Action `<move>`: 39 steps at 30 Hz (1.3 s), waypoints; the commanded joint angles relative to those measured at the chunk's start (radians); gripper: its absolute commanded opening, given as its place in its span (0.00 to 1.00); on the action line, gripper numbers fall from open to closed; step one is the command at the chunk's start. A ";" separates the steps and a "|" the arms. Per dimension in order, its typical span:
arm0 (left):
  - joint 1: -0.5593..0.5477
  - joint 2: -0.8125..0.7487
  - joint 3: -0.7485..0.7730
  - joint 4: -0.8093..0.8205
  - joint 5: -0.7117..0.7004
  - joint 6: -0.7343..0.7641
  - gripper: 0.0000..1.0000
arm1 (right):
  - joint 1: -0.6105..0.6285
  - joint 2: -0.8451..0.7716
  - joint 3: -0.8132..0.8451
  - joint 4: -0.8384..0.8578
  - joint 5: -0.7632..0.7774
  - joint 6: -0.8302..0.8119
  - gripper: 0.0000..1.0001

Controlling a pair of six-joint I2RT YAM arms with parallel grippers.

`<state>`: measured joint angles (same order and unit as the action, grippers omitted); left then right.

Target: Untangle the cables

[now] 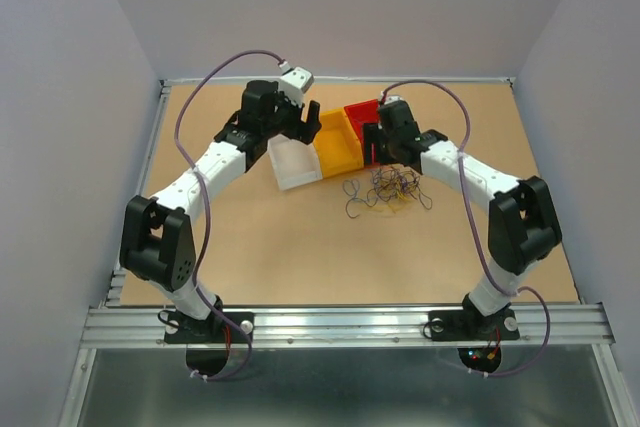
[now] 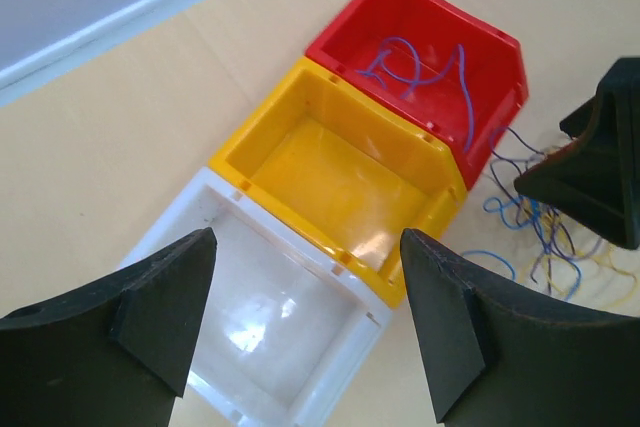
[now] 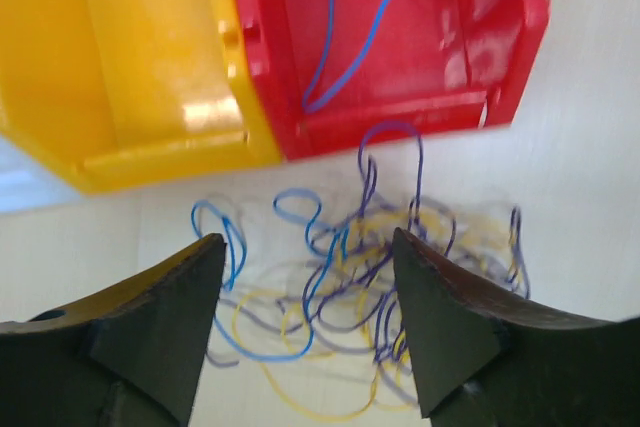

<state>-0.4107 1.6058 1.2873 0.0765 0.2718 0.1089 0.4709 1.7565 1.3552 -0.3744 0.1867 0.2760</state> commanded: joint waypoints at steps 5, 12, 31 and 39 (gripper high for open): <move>-0.068 -0.093 -0.101 -0.041 0.191 0.126 0.86 | 0.026 -0.209 -0.303 0.107 0.208 0.155 0.79; -0.082 -0.228 -0.328 0.149 0.233 0.202 0.86 | 0.058 -0.072 -0.354 0.209 0.148 0.200 0.74; -0.244 -0.228 -0.474 0.284 0.129 0.339 0.86 | 0.152 -0.313 -0.403 0.216 -0.050 0.040 0.01; -0.255 -0.179 -0.462 0.296 0.110 0.354 0.86 | 0.163 -0.350 -0.409 0.218 -0.084 0.037 0.01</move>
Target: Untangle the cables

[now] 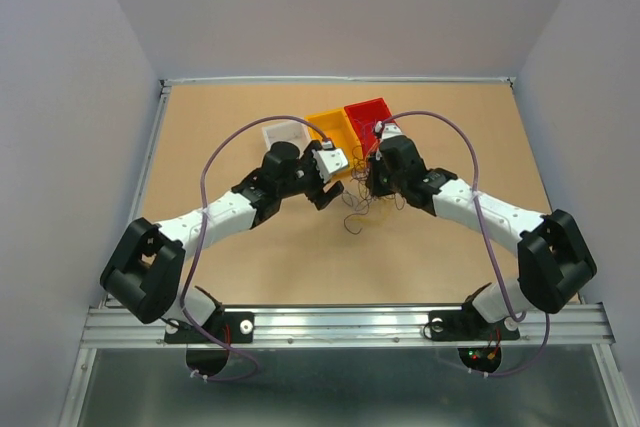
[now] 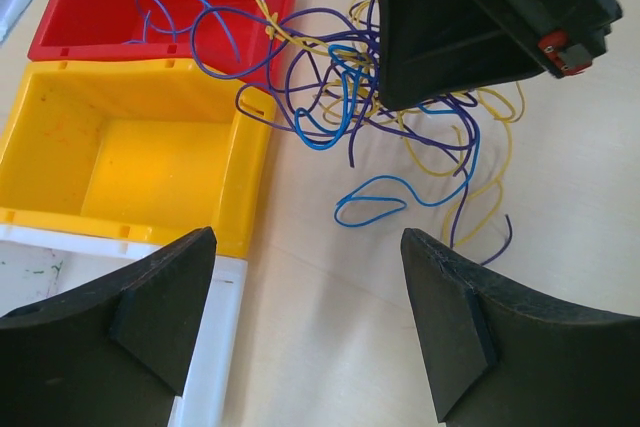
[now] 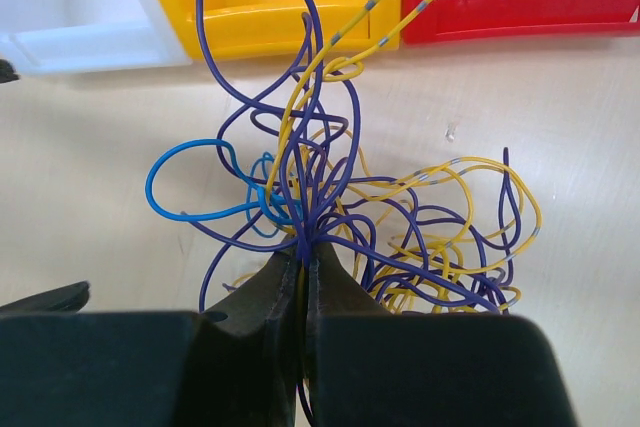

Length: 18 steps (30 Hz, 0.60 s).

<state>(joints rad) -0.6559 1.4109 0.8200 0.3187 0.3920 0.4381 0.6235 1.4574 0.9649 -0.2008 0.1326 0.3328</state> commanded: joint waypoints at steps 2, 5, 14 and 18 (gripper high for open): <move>-0.016 0.023 0.004 0.054 -0.004 0.042 0.86 | 0.012 -0.071 -0.022 0.043 -0.036 -0.023 0.01; -0.030 0.030 -0.007 0.056 -0.001 0.079 0.84 | 0.013 -0.101 -0.028 0.043 -0.060 -0.021 0.01; -0.042 -0.030 -0.094 0.135 0.100 0.160 0.80 | 0.013 -0.232 -0.051 0.044 -0.126 -0.012 0.00; -0.040 -0.079 -0.151 0.197 0.128 0.197 0.79 | 0.013 -0.281 -0.058 0.043 -0.154 -0.011 0.01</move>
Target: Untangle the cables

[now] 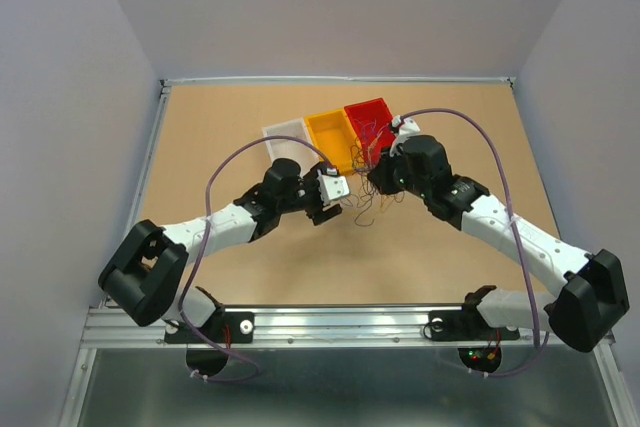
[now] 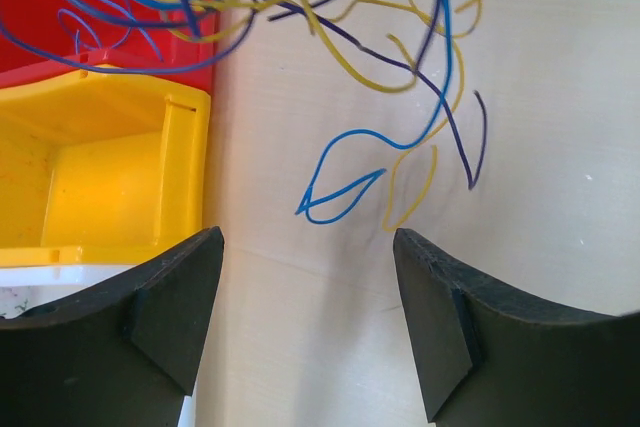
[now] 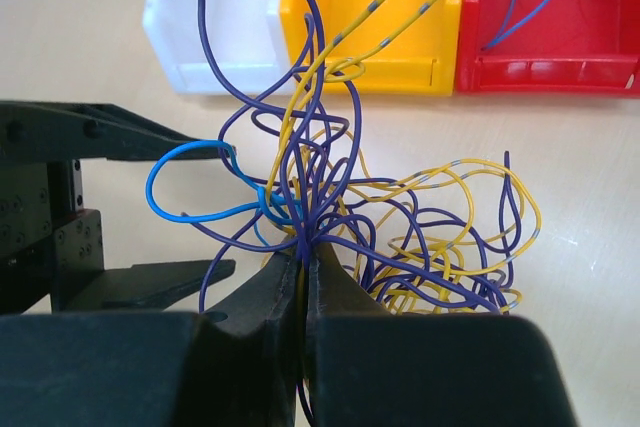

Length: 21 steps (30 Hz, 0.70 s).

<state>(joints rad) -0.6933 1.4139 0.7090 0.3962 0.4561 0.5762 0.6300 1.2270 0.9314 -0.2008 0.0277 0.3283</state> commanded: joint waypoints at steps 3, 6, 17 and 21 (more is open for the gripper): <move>-0.005 -0.108 -0.089 0.187 0.088 0.074 0.79 | 0.007 -0.076 -0.028 0.043 -0.071 -0.003 0.01; -0.005 -0.110 -0.100 0.224 0.090 0.071 0.77 | 0.008 -0.086 -0.028 0.043 -0.097 0.002 0.00; -0.014 -0.075 -0.117 0.283 0.115 0.108 0.73 | 0.008 -0.092 -0.025 0.049 -0.176 0.017 0.00; -0.026 -0.063 -0.120 0.282 0.105 0.128 0.72 | 0.010 -0.098 -0.028 0.051 -0.176 0.017 0.00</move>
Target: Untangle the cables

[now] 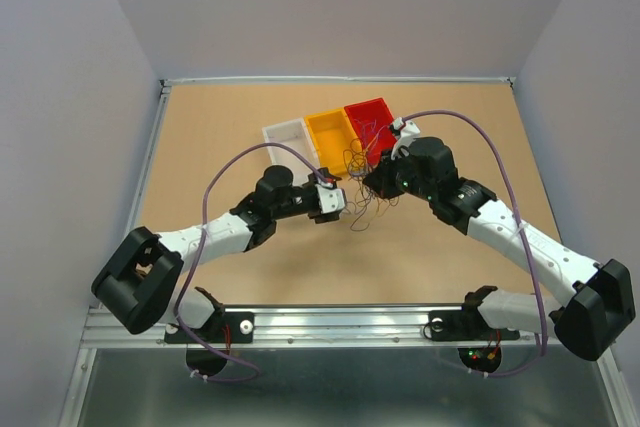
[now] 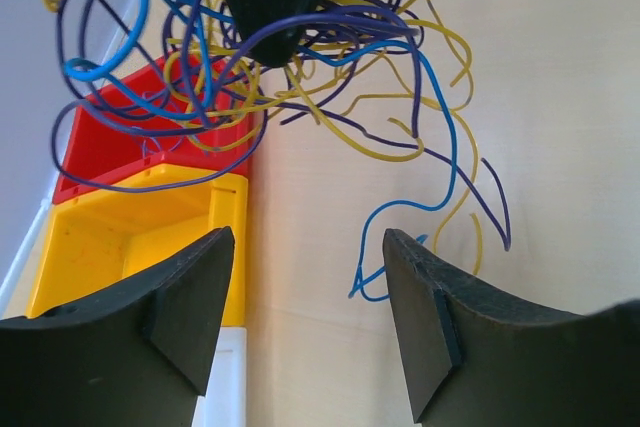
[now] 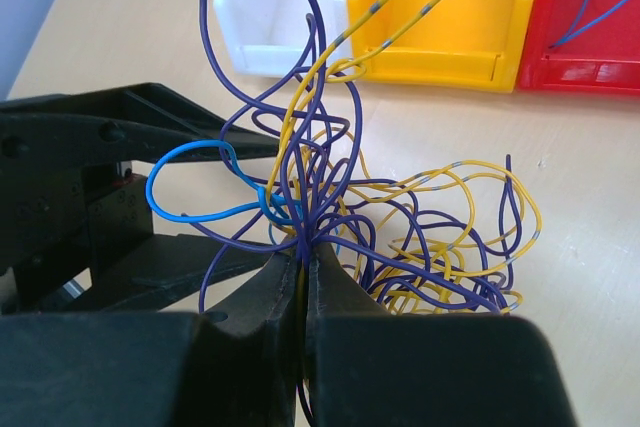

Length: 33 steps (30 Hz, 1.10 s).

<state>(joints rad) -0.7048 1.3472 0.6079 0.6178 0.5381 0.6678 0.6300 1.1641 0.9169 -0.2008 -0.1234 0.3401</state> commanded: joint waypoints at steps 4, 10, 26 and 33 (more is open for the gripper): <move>-0.016 0.000 -0.028 0.056 0.042 0.055 0.72 | 0.010 -0.030 -0.013 0.051 -0.025 0.008 0.00; -0.021 0.001 -0.028 0.013 0.079 0.098 0.72 | 0.010 -0.041 -0.013 0.052 -0.030 0.010 0.01; -0.078 -0.031 0.046 -0.094 -0.078 0.101 0.00 | 0.010 -0.064 -0.029 0.052 0.034 0.028 0.09; -0.078 -0.269 0.116 -0.361 0.075 0.047 0.00 | 0.011 -0.187 -0.113 0.037 0.088 0.065 0.09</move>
<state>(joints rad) -0.7776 1.2098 0.6247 0.3813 0.5056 0.7635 0.6300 1.0889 0.8650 -0.1986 -0.0826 0.3721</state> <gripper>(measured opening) 0.038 0.094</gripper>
